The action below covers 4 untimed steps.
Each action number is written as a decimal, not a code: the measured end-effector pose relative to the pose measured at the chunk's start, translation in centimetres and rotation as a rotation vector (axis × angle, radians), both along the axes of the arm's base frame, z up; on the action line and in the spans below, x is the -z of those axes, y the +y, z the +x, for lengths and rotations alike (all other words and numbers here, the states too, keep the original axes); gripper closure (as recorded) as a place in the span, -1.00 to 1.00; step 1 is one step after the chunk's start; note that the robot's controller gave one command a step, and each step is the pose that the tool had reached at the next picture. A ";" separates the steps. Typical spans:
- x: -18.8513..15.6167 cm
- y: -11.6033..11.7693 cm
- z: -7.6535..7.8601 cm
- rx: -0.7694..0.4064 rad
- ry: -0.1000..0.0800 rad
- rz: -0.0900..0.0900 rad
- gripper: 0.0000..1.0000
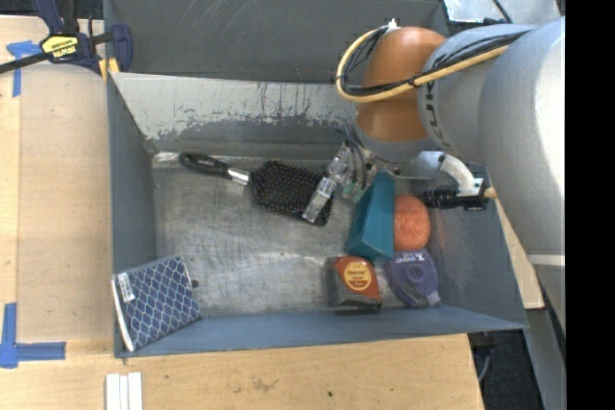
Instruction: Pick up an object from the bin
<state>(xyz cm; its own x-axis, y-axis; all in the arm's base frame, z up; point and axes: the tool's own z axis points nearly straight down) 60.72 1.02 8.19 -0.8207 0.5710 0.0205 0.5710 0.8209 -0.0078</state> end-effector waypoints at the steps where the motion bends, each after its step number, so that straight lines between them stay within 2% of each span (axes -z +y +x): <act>1: -0.4 0.0 0.1 -0.003 -0.016 -0.002 1.00; 4: -3.2 0.0 0.0 -0.004 -0.021 -0.005 1.00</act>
Offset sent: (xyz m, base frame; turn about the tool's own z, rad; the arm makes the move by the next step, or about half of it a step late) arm -0.0001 0.0001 0.0506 -0.0001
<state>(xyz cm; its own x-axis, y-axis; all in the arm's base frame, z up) 60.76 0.98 11.41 -0.8231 0.5678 0.0002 0.5678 0.8231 0.0002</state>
